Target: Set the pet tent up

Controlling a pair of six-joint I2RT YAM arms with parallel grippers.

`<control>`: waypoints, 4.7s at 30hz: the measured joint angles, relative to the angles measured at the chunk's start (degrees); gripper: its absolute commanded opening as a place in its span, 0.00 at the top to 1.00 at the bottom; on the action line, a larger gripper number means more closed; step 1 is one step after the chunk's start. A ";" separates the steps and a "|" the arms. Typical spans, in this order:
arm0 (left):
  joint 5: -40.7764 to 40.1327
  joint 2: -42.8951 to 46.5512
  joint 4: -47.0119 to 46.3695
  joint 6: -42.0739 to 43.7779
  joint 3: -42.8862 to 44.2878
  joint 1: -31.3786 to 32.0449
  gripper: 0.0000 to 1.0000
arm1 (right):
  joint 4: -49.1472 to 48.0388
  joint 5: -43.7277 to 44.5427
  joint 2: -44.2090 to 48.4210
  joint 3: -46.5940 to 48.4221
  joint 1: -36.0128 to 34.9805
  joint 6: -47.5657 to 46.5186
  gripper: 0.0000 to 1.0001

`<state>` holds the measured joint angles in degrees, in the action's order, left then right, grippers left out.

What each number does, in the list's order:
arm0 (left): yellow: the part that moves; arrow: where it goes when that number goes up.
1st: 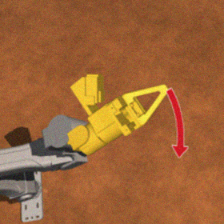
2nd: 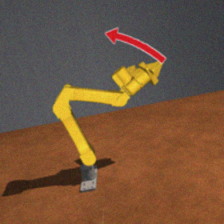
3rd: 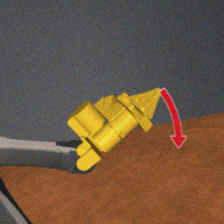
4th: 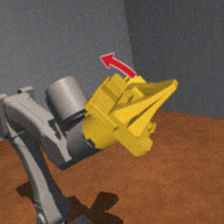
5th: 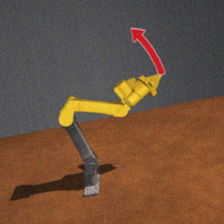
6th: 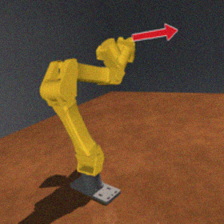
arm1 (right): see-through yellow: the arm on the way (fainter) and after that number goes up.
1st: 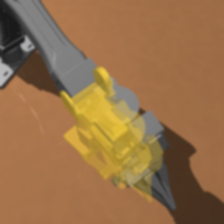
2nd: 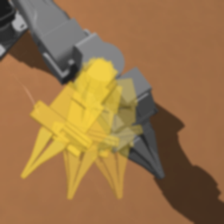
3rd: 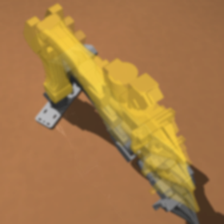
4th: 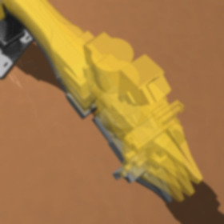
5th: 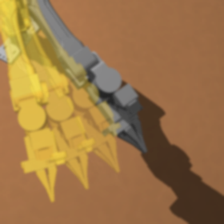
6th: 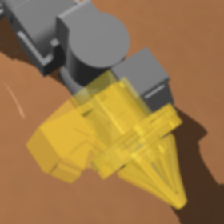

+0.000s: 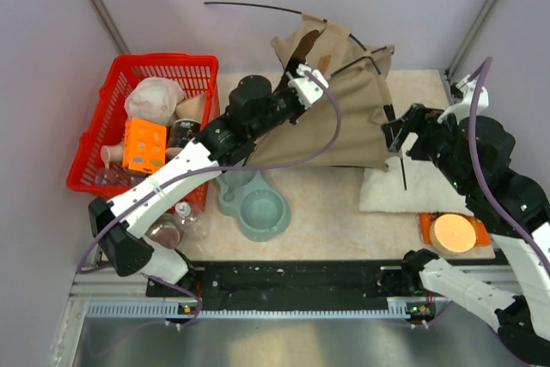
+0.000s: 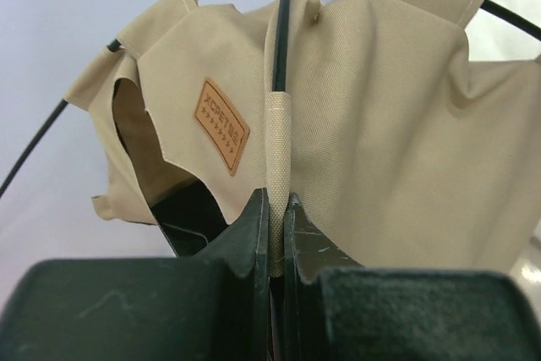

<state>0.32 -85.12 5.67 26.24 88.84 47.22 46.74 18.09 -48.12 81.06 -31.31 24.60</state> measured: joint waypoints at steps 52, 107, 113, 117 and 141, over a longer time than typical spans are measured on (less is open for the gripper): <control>14.93 11.69 -6.19 -16.50 -10.93 -1.44 0.99 | 24.87 -33.57 12.20 5.73 0.04 5.66 1.00; 11.91 28.48 -30.14 -45.92 -52.11 -1.16 0.25 | -42.25 -29.46 -15.72 -13.33 -8.96 26.69 1.00; 11.87 25.64 -39.58 -45.81 -52.59 0.11 0.22 | -45.13 -25.03 -16.65 -13.31 -10.93 28.57 1.00; 11.50 23.50 -43.47 -44.74 -52.63 1.27 0.23 | -46.47 -22.86 -17.33 -13.16 -11.69 29.55 1.00; -7.30 17.09 -53.72 -33.57 -55.41 6.67 1.00 | -49.37 -17.88 -20.55 -12.98 -12.94 30.97 1.00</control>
<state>-6.98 -68.03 -48.05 -7.33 33.43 53.89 -2.63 0.21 -68.66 68.07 -44.25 55.57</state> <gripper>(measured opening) 0.237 0.036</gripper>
